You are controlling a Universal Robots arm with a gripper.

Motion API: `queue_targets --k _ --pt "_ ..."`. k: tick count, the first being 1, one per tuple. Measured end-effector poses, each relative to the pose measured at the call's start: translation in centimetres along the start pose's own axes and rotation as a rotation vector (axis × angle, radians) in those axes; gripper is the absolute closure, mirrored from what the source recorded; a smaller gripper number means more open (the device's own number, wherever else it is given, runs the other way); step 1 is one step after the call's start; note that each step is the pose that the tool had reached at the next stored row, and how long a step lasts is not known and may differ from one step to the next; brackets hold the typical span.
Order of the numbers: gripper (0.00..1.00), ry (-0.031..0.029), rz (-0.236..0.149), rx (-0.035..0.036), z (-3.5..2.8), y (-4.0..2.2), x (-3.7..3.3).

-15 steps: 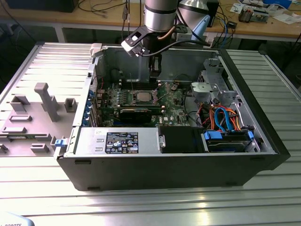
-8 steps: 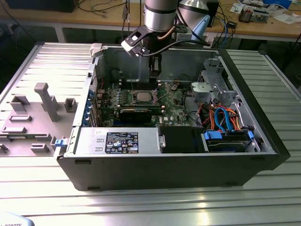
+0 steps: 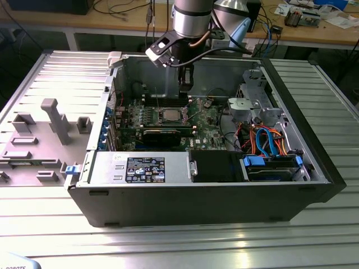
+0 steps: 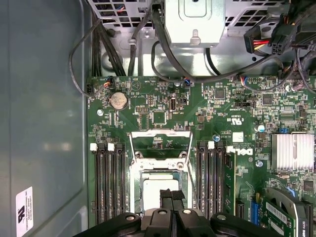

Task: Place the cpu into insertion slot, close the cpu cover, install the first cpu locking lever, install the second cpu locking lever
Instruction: 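Close the cpu cover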

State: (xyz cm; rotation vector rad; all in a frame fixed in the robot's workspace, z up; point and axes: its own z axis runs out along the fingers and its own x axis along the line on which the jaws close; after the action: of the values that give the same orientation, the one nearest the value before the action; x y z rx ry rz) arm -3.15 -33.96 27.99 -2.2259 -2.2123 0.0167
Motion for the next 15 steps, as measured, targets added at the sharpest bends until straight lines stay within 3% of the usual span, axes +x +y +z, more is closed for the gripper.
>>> queue_targets --k 15 --pt "0.89 0.0001 0.000 0.0001 0.00 0.55 0.01"
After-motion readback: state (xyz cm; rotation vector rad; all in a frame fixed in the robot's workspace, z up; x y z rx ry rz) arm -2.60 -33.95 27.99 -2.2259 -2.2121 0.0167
